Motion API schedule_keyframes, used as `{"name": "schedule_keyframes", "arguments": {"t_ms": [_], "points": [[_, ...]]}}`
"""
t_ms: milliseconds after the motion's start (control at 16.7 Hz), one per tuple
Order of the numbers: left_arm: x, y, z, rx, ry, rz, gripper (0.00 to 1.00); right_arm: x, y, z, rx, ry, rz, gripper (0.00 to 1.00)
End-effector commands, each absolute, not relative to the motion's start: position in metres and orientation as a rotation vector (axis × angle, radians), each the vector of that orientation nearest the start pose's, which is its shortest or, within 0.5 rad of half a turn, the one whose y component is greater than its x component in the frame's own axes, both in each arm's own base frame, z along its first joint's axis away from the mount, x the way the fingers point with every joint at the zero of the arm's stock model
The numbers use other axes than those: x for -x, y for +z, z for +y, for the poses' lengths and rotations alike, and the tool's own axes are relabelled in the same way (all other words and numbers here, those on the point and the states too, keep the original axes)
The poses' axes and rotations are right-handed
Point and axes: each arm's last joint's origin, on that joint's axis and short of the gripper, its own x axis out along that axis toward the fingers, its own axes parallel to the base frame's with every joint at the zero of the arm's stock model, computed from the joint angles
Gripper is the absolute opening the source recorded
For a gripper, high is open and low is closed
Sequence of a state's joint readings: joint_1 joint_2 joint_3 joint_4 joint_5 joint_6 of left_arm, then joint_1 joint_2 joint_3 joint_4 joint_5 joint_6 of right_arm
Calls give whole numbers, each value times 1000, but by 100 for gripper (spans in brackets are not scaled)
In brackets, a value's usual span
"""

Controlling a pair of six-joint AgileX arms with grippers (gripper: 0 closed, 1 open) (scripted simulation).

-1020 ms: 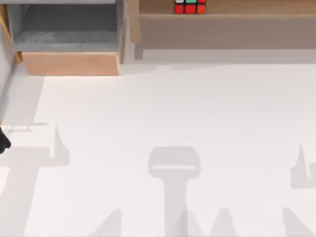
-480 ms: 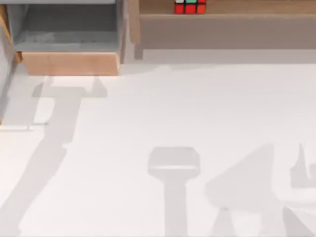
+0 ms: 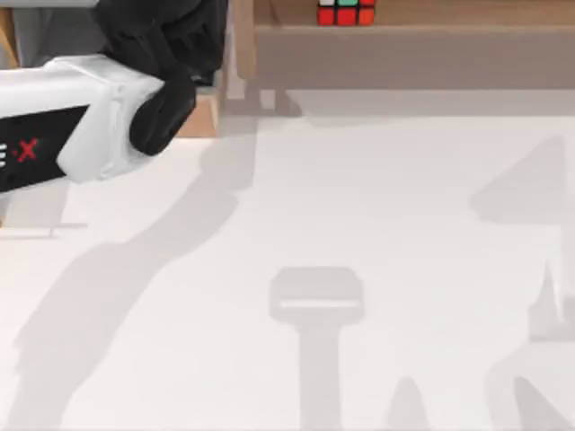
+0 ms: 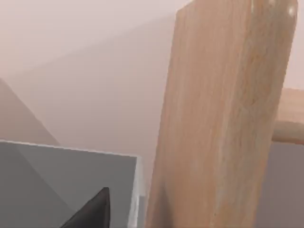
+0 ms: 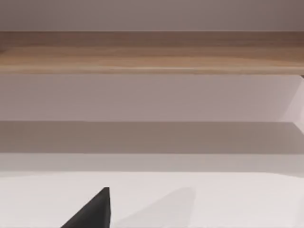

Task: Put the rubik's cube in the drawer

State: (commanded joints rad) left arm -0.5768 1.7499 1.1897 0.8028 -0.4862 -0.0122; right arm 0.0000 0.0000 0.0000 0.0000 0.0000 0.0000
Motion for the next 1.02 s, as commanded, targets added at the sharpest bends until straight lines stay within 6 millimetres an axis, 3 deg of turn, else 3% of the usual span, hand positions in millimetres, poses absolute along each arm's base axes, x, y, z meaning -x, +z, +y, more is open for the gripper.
{"name": "schedule_keyframes", "arguments": {"t_ms": [240,480,720,1020], "points": [[-372,247,-269,112,-54,-125,100,-106,160,-1,0,0,0,100],[-377,194,-312,49,-32,-49,100,-106,160,-1,0,0,0,100],[-374,160,-335,3,-20,-2,100,-106,160,-1,0,0,0,100],[-374,158,-337,0,-20,0,100,-106,160,-1,0,0,0,100]]}}
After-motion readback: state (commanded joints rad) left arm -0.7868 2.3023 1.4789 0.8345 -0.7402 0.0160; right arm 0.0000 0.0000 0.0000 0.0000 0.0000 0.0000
